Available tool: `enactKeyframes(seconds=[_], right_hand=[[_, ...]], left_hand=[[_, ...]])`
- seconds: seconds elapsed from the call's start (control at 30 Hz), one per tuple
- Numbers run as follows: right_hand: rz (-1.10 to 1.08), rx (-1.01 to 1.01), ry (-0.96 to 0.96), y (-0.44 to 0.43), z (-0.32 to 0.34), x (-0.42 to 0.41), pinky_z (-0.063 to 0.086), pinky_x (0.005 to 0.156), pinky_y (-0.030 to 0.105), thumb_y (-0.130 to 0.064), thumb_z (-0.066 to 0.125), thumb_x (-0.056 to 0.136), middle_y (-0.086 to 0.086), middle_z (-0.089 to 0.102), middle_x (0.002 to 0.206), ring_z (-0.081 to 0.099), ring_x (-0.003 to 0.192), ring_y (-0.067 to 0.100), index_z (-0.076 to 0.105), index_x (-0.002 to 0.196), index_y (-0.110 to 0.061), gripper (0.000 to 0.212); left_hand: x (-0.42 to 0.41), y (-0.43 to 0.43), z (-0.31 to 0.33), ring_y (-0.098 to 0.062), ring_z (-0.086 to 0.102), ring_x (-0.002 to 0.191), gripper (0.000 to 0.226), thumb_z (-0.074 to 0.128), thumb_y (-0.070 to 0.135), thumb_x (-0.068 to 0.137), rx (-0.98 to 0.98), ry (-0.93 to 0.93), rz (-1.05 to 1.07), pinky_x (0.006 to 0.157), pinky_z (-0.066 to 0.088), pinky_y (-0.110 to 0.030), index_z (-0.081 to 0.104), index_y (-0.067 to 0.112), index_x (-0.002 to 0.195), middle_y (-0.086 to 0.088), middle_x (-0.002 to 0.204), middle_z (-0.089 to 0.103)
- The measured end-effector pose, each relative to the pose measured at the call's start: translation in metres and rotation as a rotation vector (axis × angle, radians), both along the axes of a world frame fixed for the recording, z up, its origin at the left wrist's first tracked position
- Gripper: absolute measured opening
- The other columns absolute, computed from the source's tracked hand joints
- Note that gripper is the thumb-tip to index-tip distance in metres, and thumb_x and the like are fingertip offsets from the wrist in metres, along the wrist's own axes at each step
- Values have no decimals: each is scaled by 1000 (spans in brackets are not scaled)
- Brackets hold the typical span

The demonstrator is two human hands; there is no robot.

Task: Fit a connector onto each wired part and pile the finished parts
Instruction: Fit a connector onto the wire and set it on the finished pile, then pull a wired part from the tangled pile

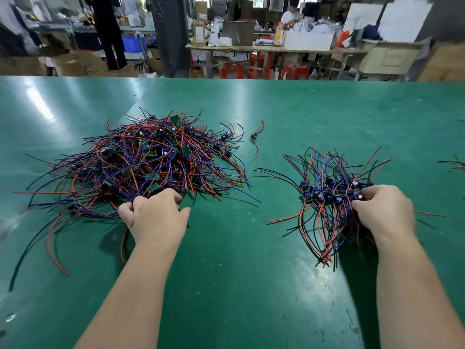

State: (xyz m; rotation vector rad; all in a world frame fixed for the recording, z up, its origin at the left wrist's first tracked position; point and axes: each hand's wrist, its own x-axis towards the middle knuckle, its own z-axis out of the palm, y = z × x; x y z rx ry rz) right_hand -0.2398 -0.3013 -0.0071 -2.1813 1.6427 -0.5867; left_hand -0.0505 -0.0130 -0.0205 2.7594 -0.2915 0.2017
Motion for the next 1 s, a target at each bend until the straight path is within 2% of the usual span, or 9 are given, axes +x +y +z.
enactKeyframes(seconds=[0.1, 0.3, 0.4, 0.5, 0.6, 0.7, 0.8, 0.9, 1.0], right_hand=[[32, -29, -76, 2, -1, 3, 50, 84, 37, -14, 67, 80, 14, 70, 104, 61, 100, 34, 70, 109, -16, 29], [-27, -57, -260, -7, -3, 5, 49, 78, 34, -17, 73, 79, 14, 71, 88, 64, 88, 32, 72, 87, -10, 11], [-100, -117, -311, -9, -1, 2, 47, 77, 33, -11, 70, 78, 15, 70, 86, 63, 87, 34, 72, 85, -10, 7], [-71, -57, -201, -10, -3, 1, 48, 79, 33, -7, 66, 79, 18, 70, 93, 61, 94, 36, 75, 92, -8, 15], [0, -69, -180, 0, 1, 3, 48, 82, 36, -7, 61, 80, 19, 71, 98, 61, 97, 37, 74, 98, -7, 22], [64, -182, -307, 16, 10, 8, 46, 82, 31, -8, 58, 81, 16, 72, 94, 62, 91, 33, 74, 96, -8, 22], [165, -222, -374, 34, 14, 15, 38, 76, 23, -9, 59, 81, 10, 71, 89, 56, 79, 22, 75, 94, -11, 21], [260, -216, -380, 49, 14, 21, 36, 75, 19, -10, 60, 82, 4, 70, 87, 54, 77, 14, 75, 92, -13, 18], [333, -210, -397, 59, 14, 26, 37, 75, 19, -9, 61, 82, -2, 67, 81, 57, 76, 13, 75, 91, -13, 17]], left_hand=[[3, -2, -2, -24, 42, 116, 22, 61, 41, 89, -17, 7, 31, 104, 14, -45, 63, 35, 109, 10, 76, 66], [4, -2, -5, -29, 37, 120, 24, 61, 46, 86, 76, -27, 59, 109, 6, -51, 64, 37, 109, 6, 99, 66], [7, 0, -5, -27, 37, 120, 24, 63, 47, 86, 47, -39, 62, 107, 4, -50, 64, 36, 107, 5, 95, 68], [12, 3, -5, -23, 51, 109, 20, 64, 37, 88, -46, -52, 20, 101, 21, -43, 64, 32, 107, 10, 85, 69], [15, 3, -8, -23, 63, 86, 17, 69, 26, 85, -300, -72, -95, 86, 46, -38, 66, 18, 100, 6, 77, 69], [10, -1, -4, -21, 58, 72, 31, 71, 29, 83, -484, -164, -96, 68, 44, -31, 59, 11, 106, 4, 67, 63], [13, 0, 0, -25, 57, 71, 48, 65, 35, 86, -476, -98, 32, 65, 43, -31, 50, 7, 123, -2, 71, 60], [16, 6, 1, -27, 60, 62, 14, 63, 28, 88, -277, -28, 40, 59, 51, -33, 64, 15, 93, -5, 61, 60], [17, 10, 3, -24, 57, 54, 20, 63, 22, 86, -220, 21, 56, 51, 45, -28, 61, 15, 68, -9, 59, 63]])
